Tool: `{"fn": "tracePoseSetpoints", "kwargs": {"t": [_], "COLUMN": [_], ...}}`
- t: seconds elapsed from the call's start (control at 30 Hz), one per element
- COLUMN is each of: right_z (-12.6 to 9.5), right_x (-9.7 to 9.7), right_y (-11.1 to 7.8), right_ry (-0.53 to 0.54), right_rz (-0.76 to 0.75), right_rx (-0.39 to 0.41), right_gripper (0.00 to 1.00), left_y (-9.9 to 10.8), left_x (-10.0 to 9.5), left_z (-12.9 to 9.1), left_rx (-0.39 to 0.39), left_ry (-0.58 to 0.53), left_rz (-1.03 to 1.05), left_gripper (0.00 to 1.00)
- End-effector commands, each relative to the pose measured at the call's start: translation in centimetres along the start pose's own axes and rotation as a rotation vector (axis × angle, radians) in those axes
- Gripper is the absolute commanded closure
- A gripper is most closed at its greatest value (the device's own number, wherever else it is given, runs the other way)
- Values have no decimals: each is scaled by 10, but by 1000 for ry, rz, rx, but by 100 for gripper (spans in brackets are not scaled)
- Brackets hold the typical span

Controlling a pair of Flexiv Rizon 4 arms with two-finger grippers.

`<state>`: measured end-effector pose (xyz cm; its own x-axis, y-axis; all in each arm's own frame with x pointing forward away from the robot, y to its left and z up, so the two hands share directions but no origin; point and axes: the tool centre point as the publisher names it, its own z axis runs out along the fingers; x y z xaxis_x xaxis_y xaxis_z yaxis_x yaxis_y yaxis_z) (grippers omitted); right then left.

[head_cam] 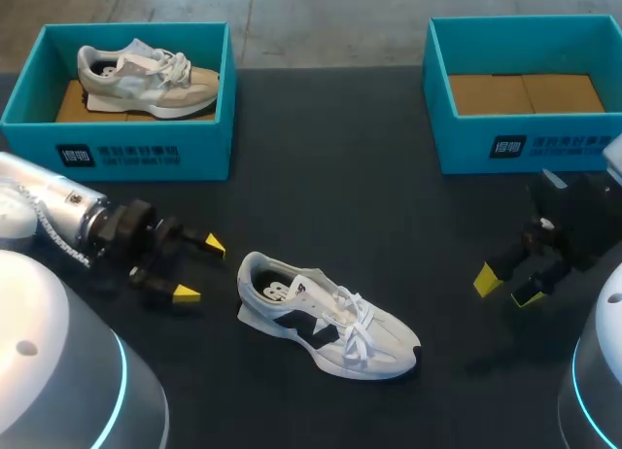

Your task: Take the shoe out of the shoebox, open the shoe tongue, remove and reinsert the insole, then place the shoe into the shoebox

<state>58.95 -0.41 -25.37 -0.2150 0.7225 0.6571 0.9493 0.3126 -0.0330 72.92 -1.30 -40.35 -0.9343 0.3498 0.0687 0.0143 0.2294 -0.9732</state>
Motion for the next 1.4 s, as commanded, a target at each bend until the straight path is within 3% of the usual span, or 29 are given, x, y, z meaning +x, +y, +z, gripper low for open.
{"fn": "tracePoseSetpoints", "kwargs": {"t": [0.03,1.0,1.4], "right_z": [1,1,1], "right_x": [0,0,0], "right_y": [-1,-1,-1], "right_ry": [-3,-3,-3], "right_rz": [2,2,2], "right_rx": [-1,-1,-1], "right_gripper": [0,0,0], "left_y": [2,-1,-2], "left_x": [-3,-6,-4], "left_z": [4,42,47], "left_rx": [2,29,30], "left_ry": [6,22,32], "left_rz": [3,-27,-27], "left_gripper": [0,0,0]}}
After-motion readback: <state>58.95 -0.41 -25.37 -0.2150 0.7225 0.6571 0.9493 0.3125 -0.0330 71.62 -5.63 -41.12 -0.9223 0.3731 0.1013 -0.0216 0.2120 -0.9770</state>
